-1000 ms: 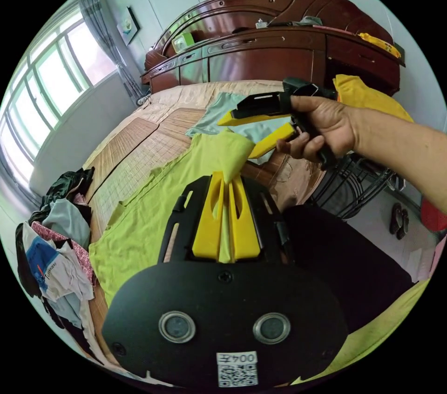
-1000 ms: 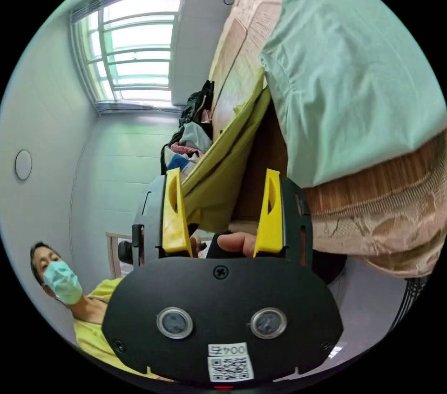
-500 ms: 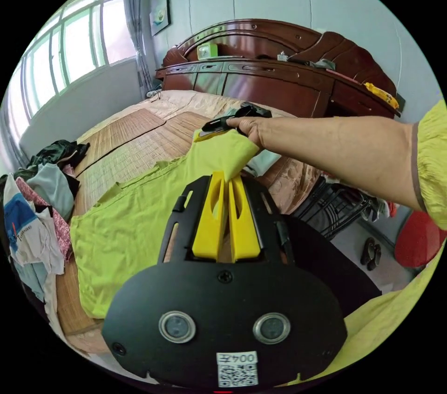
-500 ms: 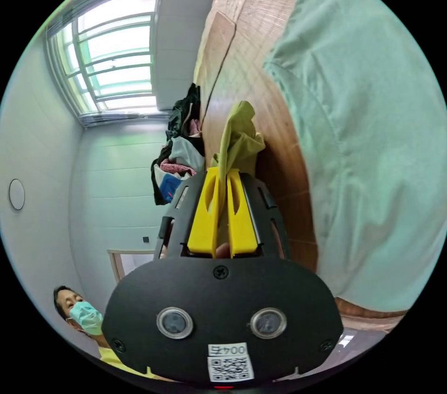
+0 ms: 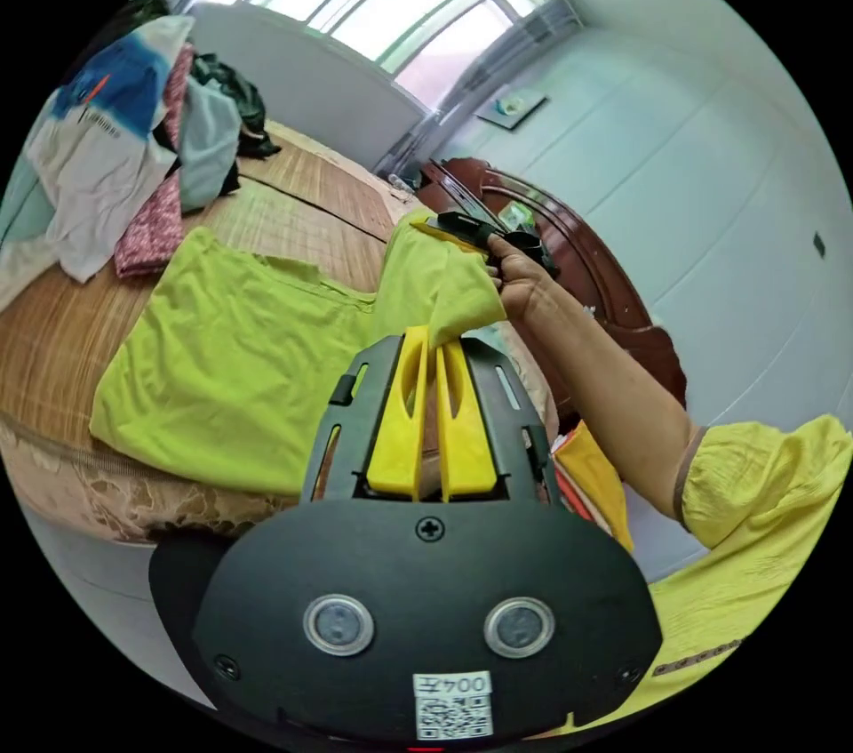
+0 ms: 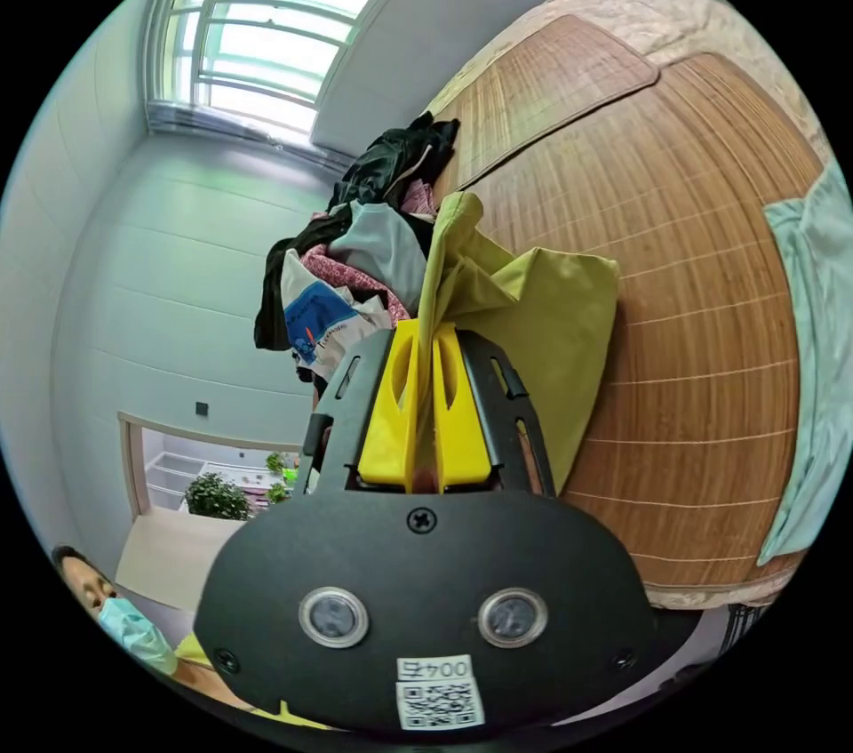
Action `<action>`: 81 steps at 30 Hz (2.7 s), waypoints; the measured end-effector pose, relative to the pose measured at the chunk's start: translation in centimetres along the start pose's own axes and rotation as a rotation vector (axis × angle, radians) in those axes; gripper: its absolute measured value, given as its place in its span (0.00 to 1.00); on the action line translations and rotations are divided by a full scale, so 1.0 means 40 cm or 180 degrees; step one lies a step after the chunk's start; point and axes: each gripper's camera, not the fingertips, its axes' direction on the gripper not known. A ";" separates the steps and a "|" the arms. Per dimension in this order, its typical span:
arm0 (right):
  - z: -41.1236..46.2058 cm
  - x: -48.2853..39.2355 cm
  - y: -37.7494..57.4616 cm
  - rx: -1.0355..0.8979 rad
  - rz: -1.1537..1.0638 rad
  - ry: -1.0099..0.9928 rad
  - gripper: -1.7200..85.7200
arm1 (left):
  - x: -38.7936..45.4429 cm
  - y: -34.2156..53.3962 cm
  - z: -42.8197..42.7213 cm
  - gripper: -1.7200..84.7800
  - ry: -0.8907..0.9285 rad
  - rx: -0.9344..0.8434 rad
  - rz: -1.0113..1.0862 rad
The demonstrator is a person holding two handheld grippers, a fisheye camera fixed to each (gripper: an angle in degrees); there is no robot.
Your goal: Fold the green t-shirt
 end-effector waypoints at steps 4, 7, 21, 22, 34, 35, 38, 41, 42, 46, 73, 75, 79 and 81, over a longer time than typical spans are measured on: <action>0.197 -0.113 -0.014 -0.0151 -0.0073 0.0277 0.05 | -0.213 -0.005 -0.097 0.02 0.0135 0.0131 -0.0435; 0.331 -0.172 -0.012 -0.0241 -0.0131 0.0460 0.05 | -0.361 0.007 -0.151 0.02 0.0308 0.0240 -0.0817; 0.792 -0.319 0.031 -0.0466 -0.0106 0.0964 0.05 | -0.831 0.068 -0.284 0.03 0.0820 0.0619 -0.1998; 0.822 -0.323 0.037 -0.0485 -0.0080 0.0978 0.05 | -0.856 0.068 -0.294 0.03 0.0820 0.0624 -0.2050; 0.997 -0.435 0.166 -0.0605 -0.0629 0.0976 0.09 | -1.007 0.092 -0.393 0.04 0.0608 0.0638 -0.2341; 0.992 -0.447 0.174 -0.0589 -0.0668 0.0961 0.10 | -1.014 0.094 -0.404 0.05 0.0601 0.0660 -0.2351; 0.943 -0.508 0.221 -0.0479 -0.0889 0.0798 0.10 | -1.034 0.095 -0.429 0.05 0.0577 0.0692 -0.2365; 0.852 -0.555 0.301 -0.0388 -0.1154 0.0640 0.09 | -1.052 0.093 -0.462 0.05 0.0504 0.0714 -0.2343; 0.807 -0.566 0.344 -0.0364 -0.1275 0.0630 0.09 | -1.056 0.092 -0.468 0.05 0.0495 0.0713 -0.2332; 0.658 -0.545 0.556 -0.0282 -0.1655 0.0931 0.10 | -1.080 0.083 -0.500 0.05 0.0427 0.0623 -0.2257; 0.680 -0.483 1.214 -0.0281 -0.1829 0.2136 0.09 | -1.024 0.071 -0.515 0.04 -0.0093 0.0485 -0.2215; 0.670 -0.485 1.220 -0.0271 -0.1789 0.2087 0.09 | -1.017 0.070 -0.512 0.04 -0.0106 0.0475 -0.2204; 0.658 -0.489 1.235 -0.0288 -0.1809 0.2089 0.09 | -0.998 0.066 -0.505 0.04 -0.0151 0.0433 -0.2168; 0.657 -0.492 1.240 -0.0299 -0.1841 0.2120 0.09 | -0.990 0.066 -0.501 0.04 -0.0161 0.0423 -0.2171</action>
